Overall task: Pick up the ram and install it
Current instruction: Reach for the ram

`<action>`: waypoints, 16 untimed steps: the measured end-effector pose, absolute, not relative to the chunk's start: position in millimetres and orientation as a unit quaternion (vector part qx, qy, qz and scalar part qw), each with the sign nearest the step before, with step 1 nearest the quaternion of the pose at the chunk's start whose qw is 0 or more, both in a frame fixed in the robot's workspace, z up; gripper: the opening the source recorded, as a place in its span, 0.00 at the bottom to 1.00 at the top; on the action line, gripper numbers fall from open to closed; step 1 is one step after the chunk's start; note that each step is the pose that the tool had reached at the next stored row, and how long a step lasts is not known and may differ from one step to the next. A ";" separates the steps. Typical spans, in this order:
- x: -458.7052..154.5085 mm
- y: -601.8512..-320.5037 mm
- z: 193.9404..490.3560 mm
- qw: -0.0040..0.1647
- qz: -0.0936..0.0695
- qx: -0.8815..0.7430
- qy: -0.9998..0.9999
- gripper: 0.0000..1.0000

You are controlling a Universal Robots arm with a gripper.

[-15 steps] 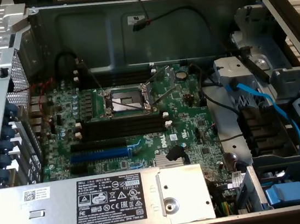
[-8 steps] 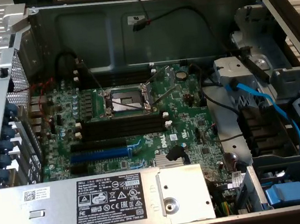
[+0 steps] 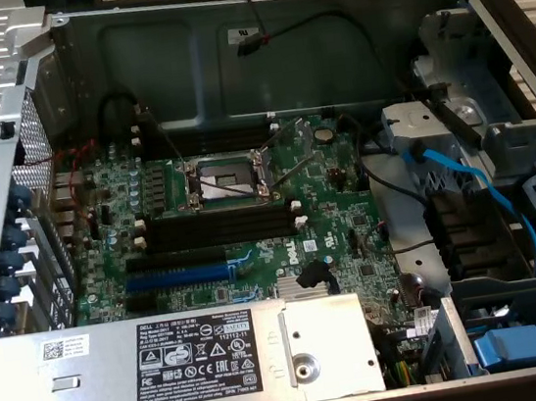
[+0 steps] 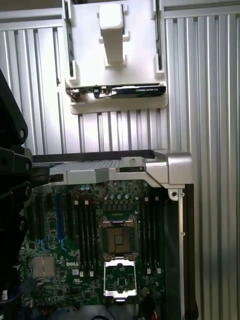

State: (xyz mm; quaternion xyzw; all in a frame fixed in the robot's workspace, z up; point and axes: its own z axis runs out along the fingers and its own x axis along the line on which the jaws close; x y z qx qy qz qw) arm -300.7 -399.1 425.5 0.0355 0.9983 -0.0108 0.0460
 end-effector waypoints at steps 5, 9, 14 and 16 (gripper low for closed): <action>-323.3 -399.1 422.1 0.046 -0.011 0.036 0.998 0.10; -340.0 -399.2 417.8 0.046 -0.011 0.035 0.998 0.10; -358.5 -399.9 413.9 0.046 -0.013 0.035 0.998 0.10; -365.5 -400.1 413.0 0.045 -0.012 0.035 0.998 0.10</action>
